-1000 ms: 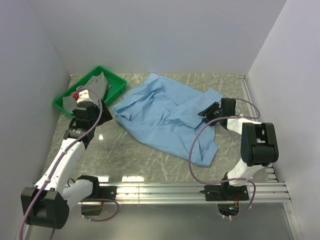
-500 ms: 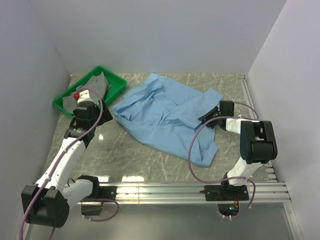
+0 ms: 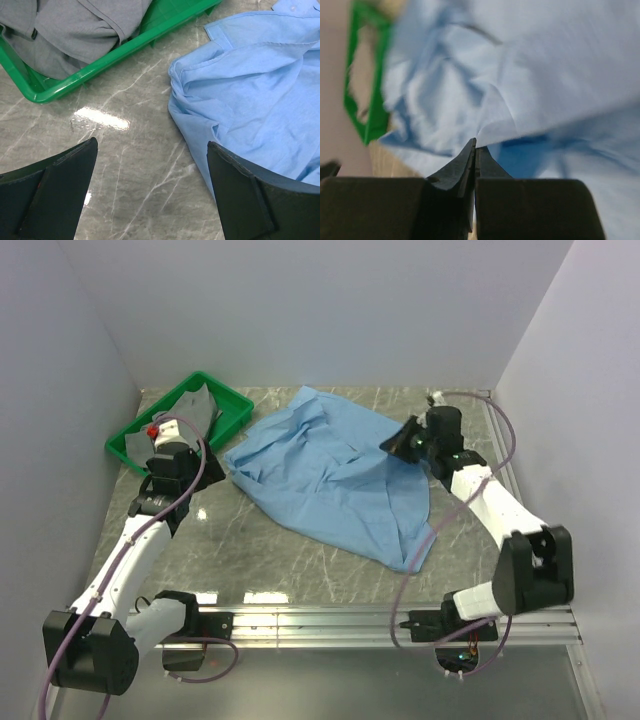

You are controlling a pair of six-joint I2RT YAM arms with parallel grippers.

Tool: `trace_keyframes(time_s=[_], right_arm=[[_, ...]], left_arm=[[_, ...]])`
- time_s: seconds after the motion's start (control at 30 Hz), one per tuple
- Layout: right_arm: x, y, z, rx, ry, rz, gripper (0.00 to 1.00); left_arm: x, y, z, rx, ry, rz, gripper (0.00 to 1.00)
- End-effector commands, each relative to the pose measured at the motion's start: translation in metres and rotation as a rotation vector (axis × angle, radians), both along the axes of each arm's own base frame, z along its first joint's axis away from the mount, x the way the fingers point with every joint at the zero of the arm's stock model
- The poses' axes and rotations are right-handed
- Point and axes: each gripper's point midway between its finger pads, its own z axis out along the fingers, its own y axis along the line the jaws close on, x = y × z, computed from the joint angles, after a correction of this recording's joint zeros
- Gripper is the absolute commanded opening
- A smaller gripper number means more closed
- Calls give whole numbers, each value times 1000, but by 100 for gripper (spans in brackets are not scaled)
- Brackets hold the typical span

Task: Fold and stack the long sleeve shirts
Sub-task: Flatten the shirt out

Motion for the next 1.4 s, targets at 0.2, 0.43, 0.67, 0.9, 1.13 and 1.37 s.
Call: trace_keyframes(time_s=[0.2, 0.43, 0.67, 0.9, 1.13, 1.37], right_arm=[[-180, 162, 72, -72, -185, 802, 0], [-313, 218, 76, -34, -161, 1276, 0], [-297, 201, 41, -248, -82, 1235, 53], [-168, 104, 44, -319, -40, 567, 69], [-83, -47, -9, -387, 163, -115, 71], [-66, -109, -60, -218, 321, -352, 69]], left_arm=[[6, 7, 14, 15, -57, 36, 96], [6, 5, 19, 6, -92, 25, 96], [7, -4, 19, -5, -110, -30, 96], [14, -43, 29, -92, -111, -199, 97], [34, -93, 24, -137, -34, -320, 96], [67, -118, 6, -158, 50, -354, 96]])
